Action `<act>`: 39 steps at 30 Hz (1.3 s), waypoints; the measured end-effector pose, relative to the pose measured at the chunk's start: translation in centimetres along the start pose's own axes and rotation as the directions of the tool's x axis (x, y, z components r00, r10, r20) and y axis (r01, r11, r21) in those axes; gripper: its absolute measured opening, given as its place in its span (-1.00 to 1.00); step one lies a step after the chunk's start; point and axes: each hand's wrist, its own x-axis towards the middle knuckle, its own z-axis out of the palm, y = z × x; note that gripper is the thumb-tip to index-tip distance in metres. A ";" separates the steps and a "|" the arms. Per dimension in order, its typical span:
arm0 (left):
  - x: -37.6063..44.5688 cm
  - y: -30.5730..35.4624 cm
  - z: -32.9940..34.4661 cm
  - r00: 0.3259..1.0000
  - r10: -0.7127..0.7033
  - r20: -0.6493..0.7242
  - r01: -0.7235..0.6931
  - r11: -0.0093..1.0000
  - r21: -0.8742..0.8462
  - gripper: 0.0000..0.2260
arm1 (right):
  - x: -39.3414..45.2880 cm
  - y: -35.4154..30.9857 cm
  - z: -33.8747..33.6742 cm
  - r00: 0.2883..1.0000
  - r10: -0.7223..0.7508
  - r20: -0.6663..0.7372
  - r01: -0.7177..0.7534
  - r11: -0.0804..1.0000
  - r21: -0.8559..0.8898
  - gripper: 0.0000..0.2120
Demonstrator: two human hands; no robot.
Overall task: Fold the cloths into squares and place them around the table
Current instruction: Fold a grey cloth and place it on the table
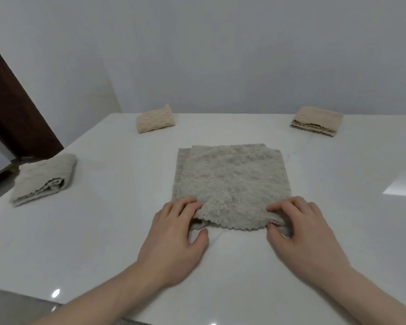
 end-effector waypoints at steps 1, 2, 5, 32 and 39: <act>-0.1 0.0 0.1 1.000 0.004 -0.010 -0.004 1.000 -0.009 -0.49 | -0.1 0.1 0.1 1.000 -0.012 -0.016 0.012 1.000 -0.017 -0.77; -0.1 -0.1 0.1 1.000 0.010 -0.029 -0.011 1.000 -0.018 -0.52 | -0.3 0.1 0.3 0.999 -0.027 -0.038 0.026 0.999 -0.038 -0.78; -0.1 -0.2 0.2 0.993 0.007 -0.119 -0.011 0.999 -0.032 -0.64 | -0.5 0.2 0.4 0.994 -0.049 -0.094 0.043 0.997 -0.068 -0.79; -0.1 -0.5 -0.3 0.851 -0.159 -0.501 0.121 0.987 -0.107 -0.90 | -1.6 -0.2 -0.6 0.955 -0.044 -0.294 0.057 0.998 0.036 -0.93; -1.5 0.7 -1.1 0.799 -0.101 -0.593 -0.007 0.984 -0.176 -0.91 | -2.5 -1.1 -1.5 0.880 0.007 -0.475 0.106 0.971 0.212 -0.92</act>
